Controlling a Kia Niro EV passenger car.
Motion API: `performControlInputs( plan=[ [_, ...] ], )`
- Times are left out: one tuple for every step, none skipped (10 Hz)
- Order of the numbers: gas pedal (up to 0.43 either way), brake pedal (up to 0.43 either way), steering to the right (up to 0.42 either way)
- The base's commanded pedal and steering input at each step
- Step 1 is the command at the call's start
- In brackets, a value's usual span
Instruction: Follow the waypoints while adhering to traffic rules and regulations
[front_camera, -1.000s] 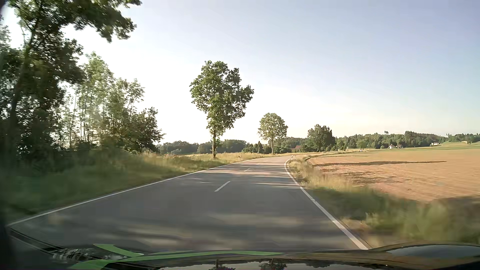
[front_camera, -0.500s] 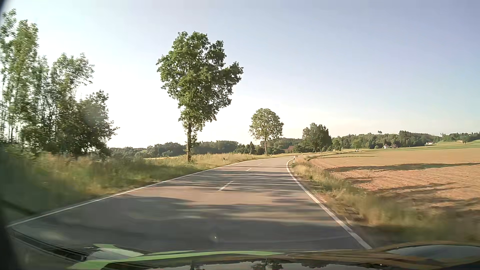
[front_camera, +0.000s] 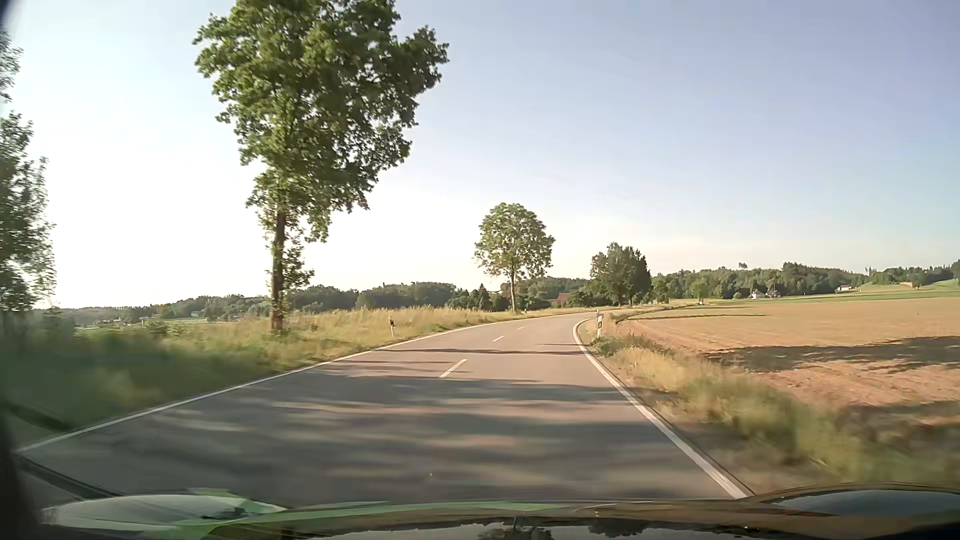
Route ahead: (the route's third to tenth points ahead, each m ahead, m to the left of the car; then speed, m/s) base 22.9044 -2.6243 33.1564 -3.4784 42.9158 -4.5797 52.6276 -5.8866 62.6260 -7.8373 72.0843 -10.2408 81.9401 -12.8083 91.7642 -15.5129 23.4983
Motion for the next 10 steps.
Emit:
performControlInputs(
  plan=[
    [0.260, 0.000, 0.017],
    [0.228, 0.000, 0.017],
    [0.209, 0.000, 0.017],
    [0.209, 0.000, 0.016],
    [0.209, 0.000, 0.017],
    [0.220, 0.000, 0.017],
    [0.228, 0.000, 0.016],
    [0.248, 0.000, 0.017],
    [0.280, 0.000, 0.017],
    [0.280, 0.000, 0.019]
  ],
)
